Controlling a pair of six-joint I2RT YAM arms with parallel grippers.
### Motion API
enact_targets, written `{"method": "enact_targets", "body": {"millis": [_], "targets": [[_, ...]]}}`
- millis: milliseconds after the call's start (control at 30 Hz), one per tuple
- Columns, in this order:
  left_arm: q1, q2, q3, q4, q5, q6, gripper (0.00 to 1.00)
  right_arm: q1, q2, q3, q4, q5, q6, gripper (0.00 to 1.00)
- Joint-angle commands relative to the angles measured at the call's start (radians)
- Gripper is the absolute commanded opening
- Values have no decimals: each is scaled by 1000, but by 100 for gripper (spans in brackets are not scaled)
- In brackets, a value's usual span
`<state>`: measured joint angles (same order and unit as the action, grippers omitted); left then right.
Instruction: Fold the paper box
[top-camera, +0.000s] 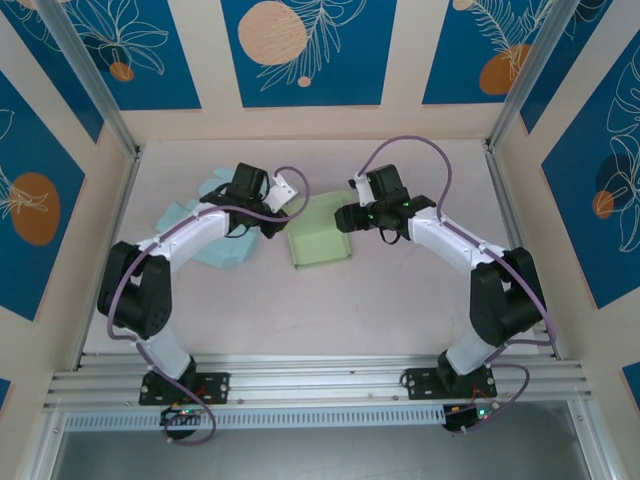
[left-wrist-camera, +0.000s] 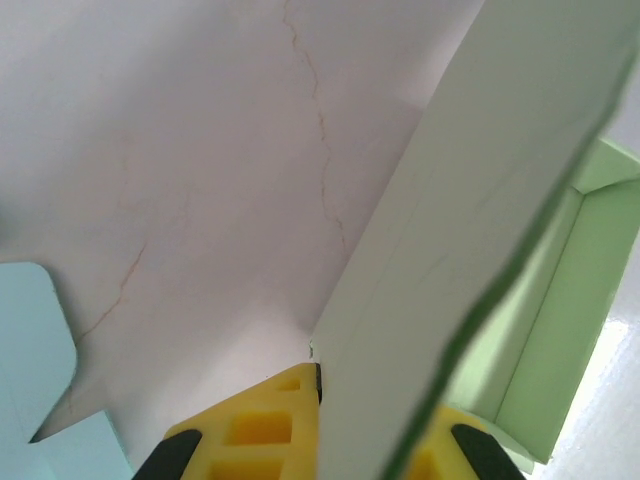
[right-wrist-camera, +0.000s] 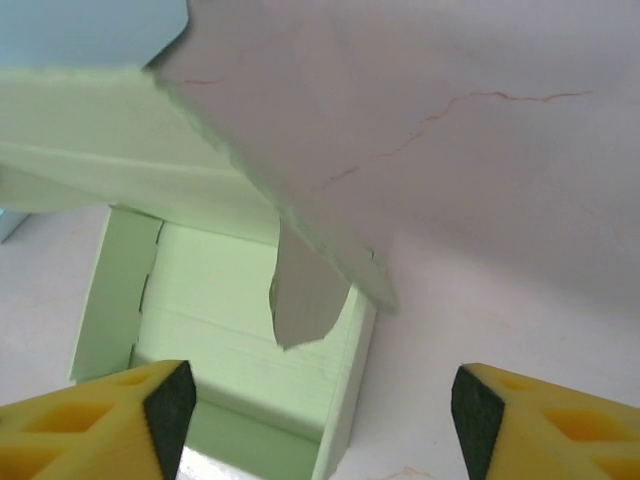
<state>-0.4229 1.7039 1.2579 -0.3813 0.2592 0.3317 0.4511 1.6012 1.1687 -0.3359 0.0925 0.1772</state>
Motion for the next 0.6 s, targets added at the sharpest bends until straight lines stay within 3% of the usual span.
{"method": "enact_targets", "body": {"millis": [0,400,567], "targets": [[7,19,44,6,44,4,3,14,17,13,50,64,32,65],[7,61,69,-16,55,14,4,31,93,70,69,97,26,37],[7,65,73,-15,57,15,4,35,127,97,66,117,18,31]]}}
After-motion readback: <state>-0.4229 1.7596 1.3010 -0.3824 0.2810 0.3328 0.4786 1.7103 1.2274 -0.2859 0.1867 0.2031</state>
